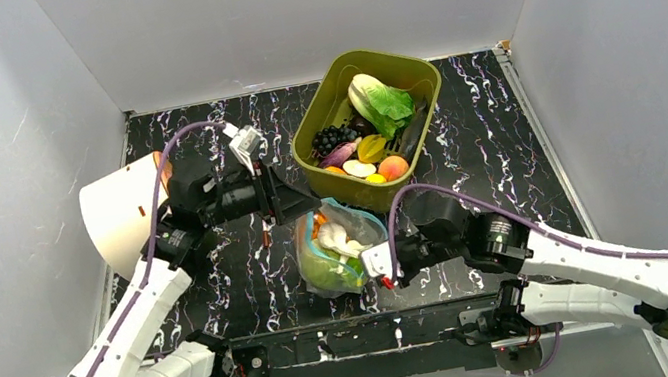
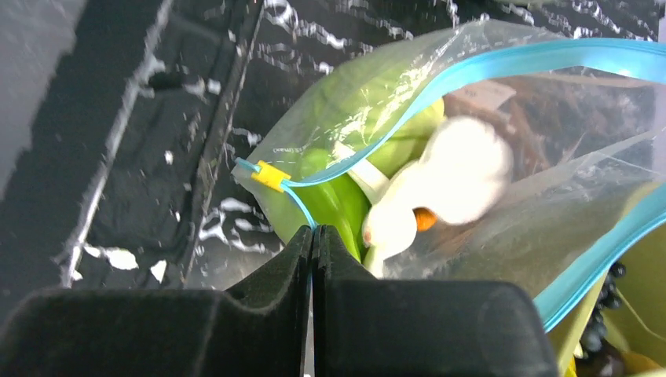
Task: Place the food in the zip-top bag and seal the zipper
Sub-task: Adjust the zipper food storage bag at the center of the board.
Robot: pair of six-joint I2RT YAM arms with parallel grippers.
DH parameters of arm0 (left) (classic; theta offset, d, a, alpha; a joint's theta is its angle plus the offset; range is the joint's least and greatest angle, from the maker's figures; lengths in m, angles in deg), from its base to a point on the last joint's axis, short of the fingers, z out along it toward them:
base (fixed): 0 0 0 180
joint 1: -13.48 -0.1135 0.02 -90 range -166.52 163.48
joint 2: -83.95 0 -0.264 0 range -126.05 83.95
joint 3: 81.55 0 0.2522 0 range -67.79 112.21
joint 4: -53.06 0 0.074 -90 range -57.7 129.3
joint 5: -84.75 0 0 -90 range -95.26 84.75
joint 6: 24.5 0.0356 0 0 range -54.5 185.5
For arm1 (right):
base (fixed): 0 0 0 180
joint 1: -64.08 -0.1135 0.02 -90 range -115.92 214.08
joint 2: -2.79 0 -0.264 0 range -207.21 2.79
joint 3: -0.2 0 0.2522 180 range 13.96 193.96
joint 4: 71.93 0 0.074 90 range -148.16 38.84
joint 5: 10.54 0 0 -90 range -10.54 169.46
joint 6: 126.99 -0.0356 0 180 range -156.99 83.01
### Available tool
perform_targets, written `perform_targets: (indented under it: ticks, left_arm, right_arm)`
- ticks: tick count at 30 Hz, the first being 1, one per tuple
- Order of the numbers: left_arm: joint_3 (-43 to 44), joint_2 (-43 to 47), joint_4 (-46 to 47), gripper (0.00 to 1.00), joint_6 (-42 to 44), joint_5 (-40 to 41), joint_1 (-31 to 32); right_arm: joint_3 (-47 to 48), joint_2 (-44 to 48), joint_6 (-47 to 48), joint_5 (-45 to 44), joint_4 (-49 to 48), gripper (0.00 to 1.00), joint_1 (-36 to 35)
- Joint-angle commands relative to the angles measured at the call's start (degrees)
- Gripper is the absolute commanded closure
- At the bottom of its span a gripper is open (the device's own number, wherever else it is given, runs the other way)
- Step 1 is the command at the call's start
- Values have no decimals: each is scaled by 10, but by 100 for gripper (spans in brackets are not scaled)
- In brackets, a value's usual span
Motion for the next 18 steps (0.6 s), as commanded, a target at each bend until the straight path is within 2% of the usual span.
perform_targets:
  ticks: [1, 7, 11, 14, 18]
  left_arm:
    - [79, 22, -101, 47, 98, 48, -2]
    - [103, 78, -175, 45, 221, 76, -2]
    - [86, 126, -200, 45, 270, 77, -2]
    - [52, 158, -192, 46, 267, 69, -2]
    - [-6, 208, -170, 47, 210, 64, -2]
  right_arm:
    - [51, -18, -110, 77, -96, 100, -6]
    - [26, -31, -276, 37, -256, 100, -10]
    - [48, -76, -374, -17, -315, 100, -11]
    - [83, -127, -410, -44, -311, 100, -11]
    - [115, -182, -446, -61, -315, 100, -12]
